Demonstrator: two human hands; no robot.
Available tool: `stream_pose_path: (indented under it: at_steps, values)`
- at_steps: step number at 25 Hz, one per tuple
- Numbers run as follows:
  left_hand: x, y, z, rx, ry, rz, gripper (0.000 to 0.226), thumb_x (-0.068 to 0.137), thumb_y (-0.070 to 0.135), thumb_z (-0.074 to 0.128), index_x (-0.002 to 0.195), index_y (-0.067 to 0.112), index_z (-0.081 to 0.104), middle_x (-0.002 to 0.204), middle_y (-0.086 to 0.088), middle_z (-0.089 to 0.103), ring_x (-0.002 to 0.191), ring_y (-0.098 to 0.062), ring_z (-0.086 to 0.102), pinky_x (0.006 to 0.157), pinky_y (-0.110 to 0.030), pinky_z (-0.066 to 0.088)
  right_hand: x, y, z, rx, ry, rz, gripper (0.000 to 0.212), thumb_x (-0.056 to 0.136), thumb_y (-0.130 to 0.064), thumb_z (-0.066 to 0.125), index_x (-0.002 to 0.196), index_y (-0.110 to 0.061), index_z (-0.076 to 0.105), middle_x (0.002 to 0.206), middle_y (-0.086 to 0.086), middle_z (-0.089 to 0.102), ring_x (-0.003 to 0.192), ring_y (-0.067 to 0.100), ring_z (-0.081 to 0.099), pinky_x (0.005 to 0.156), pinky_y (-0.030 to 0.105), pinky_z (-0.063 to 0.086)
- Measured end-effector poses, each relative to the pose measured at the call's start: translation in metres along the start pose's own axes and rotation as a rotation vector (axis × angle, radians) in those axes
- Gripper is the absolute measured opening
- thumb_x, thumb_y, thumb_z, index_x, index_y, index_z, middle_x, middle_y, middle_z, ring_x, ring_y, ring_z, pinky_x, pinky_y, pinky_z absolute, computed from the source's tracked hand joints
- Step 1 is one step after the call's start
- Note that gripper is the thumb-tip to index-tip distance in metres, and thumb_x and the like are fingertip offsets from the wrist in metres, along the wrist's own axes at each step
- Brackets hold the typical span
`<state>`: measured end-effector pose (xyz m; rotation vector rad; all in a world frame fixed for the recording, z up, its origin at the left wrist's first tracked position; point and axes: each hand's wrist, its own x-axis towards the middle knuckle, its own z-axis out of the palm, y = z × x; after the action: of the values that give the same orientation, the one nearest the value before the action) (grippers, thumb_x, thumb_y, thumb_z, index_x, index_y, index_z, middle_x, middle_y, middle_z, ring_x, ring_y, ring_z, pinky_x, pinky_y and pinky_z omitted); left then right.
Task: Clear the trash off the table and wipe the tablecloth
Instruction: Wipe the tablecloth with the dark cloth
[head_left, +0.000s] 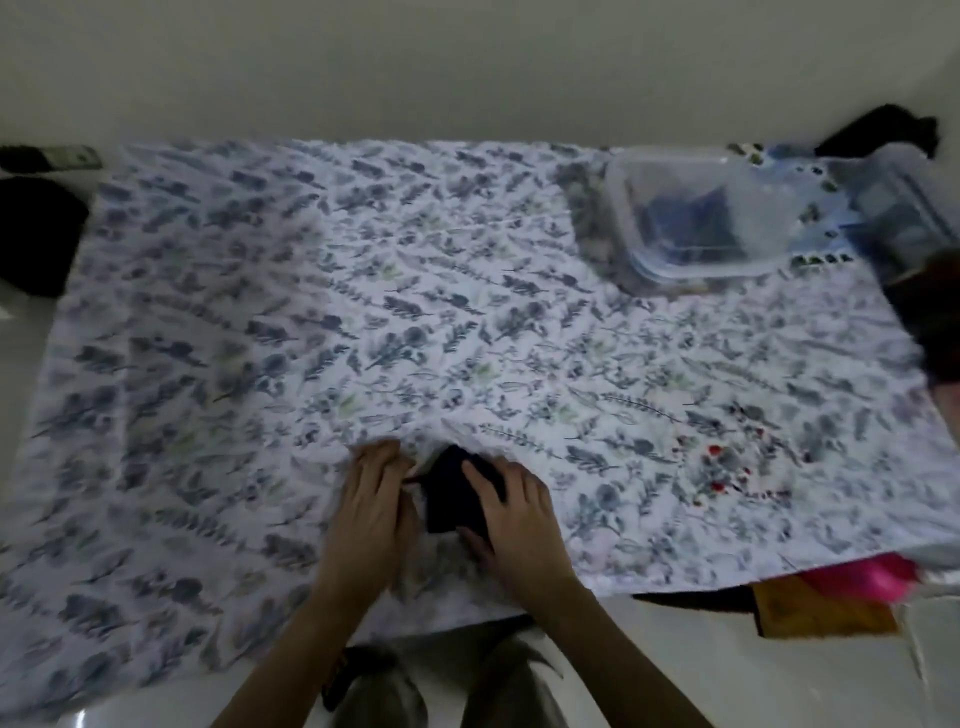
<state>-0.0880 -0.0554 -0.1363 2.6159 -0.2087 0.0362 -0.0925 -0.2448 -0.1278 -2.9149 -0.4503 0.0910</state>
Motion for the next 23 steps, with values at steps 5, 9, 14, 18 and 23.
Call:
stream_pose_path:
  at_steps: [5, 9, 14, 18, 23]
  values:
    - [0.049, 0.107, 0.062, -0.061, -0.029, 0.111, 0.032, 0.089, 0.017, 0.04, 0.118, 0.008, 0.053, 0.133, -0.016, 0.051, 0.128, -0.027, 0.039, 0.11, -0.037, 0.028, -0.06, 0.156, -0.029, -0.09, 0.092, 0.053, 0.091, 0.069, -0.049, 0.072, 0.142, -0.019, 0.028, 0.122, 0.013, 0.046, 0.105, 0.03, 0.046, 0.085, 0.042, 0.053]
    - [0.08, 0.171, 0.102, -0.131, -0.037, 0.063, 0.032, 0.089, 0.02, 0.042, 0.115, 0.007, 0.055, 0.132, -0.015, 0.049, 0.126, -0.031, 0.042, 0.106, -0.044, 0.037, -0.114, 0.247, -0.044, -0.253, 0.1, -0.209, 0.069, 0.082, -0.039, 0.054, 0.143, -0.022, 0.026, 0.125, 0.012, 0.054, 0.115, 0.03, 0.049, 0.089, 0.041, 0.052]
    - [0.083, 0.19, 0.115, -0.037, -0.025, 0.018, 0.033, 0.088, 0.018, 0.045, 0.115, 0.002, 0.054, 0.134, -0.018, 0.046, 0.124, -0.036, 0.044, 0.099, -0.048, 0.043, -0.161, 0.345, -0.071, -0.134, 0.074, 0.215, 0.098, 0.076, -0.039, 0.069, 0.149, -0.019, 0.007, 0.129, 0.018, 0.042, 0.112, 0.034, 0.042, 0.088, 0.052, 0.052]
    - [0.068, 0.174, 0.111, 0.033, 0.015, 0.01, 0.041, 0.088, 0.027, 0.042, 0.116, -0.001, 0.053, 0.133, -0.02, 0.046, 0.124, -0.04, 0.045, 0.101, -0.056, 0.041, -0.171, 0.412, -0.093, -0.09, 0.076, 0.47, 0.069, 0.089, -0.045, 0.045, 0.144, -0.007, 0.026, 0.14, 0.025, 0.036, 0.125, 0.043, 0.038, 0.101, 0.058, 0.039]
    - [0.066, 0.158, 0.102, 0.124, -0.031, -0.019, 0.057, 0.088, 0.039, 0.039, 0.124, -0.005, 0.048, 0.138, -0.024, 0.042, 0.129, -0.042, 0.039, 0.105, -0.059, 0.036, -0.109, 0.432, -0.099, 0.005, 0.145, 0.639, 0.072, 0.09, -0.051, 0.039, 0.147, -0.013, 0.017, 0.149, 0.019, 0.026, 0.129, 0.039, 0.032, 0.108, 0.055, 0.031]
